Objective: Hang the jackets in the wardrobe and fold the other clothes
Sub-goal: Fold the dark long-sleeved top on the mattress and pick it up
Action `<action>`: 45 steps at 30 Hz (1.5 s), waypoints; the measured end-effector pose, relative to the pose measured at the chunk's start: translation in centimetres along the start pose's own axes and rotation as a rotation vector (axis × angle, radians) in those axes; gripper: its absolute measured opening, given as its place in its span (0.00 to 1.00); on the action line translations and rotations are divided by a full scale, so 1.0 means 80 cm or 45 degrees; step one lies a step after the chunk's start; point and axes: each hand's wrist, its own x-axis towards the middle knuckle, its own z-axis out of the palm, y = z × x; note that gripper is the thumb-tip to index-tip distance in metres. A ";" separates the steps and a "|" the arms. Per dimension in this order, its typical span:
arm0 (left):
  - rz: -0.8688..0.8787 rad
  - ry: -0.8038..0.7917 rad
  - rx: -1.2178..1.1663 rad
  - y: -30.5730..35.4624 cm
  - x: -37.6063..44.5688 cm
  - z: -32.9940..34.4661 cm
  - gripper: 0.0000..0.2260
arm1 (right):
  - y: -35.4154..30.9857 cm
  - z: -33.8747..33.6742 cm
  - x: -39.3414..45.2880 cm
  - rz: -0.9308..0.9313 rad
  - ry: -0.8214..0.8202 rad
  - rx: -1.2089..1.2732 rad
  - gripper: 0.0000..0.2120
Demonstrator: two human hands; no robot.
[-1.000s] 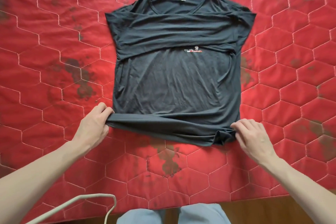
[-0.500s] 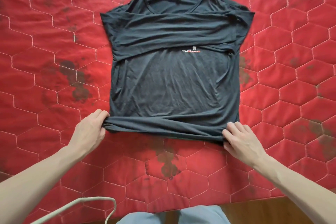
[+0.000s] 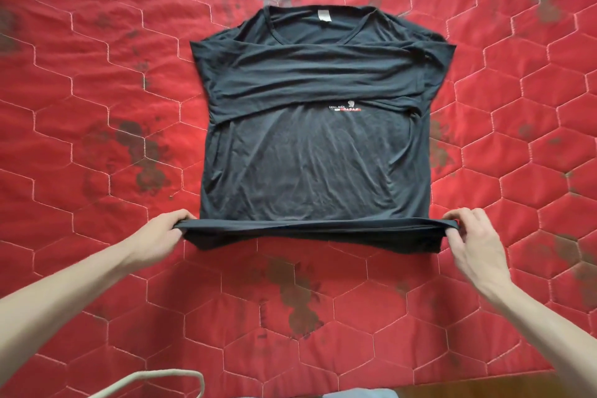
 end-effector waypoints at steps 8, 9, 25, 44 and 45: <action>-0.163 -0.242 -0.661 0.055 0.036 -0.089 0.05 | -0.056 -0.049 0.104 0.680 -0.454 1.219 0.17; -0.164 -0.195 -0.737 0.062 0.044 -0.098 0.05 | -0.060 -0.054 0.120 0.713 -0.455 1.328 0.16; -0.451 0.603 -0.928 0.146 0.161 -0.119 0.08 | -0.093 -0.039 0.281 0.293 -0.090 0.603 0.05; -0.024 1.134 -0.523 0.167 0.216 -0.120 0.07 | -0.108 -0.009 0.322 -0.467 0.299 -0.178 0.13; 0.166 1.178 -0.169 0.165 0.215 -0.113 0.09 | -0.110 -0.008 0.321 -0.635 0.253 -0.258 0.13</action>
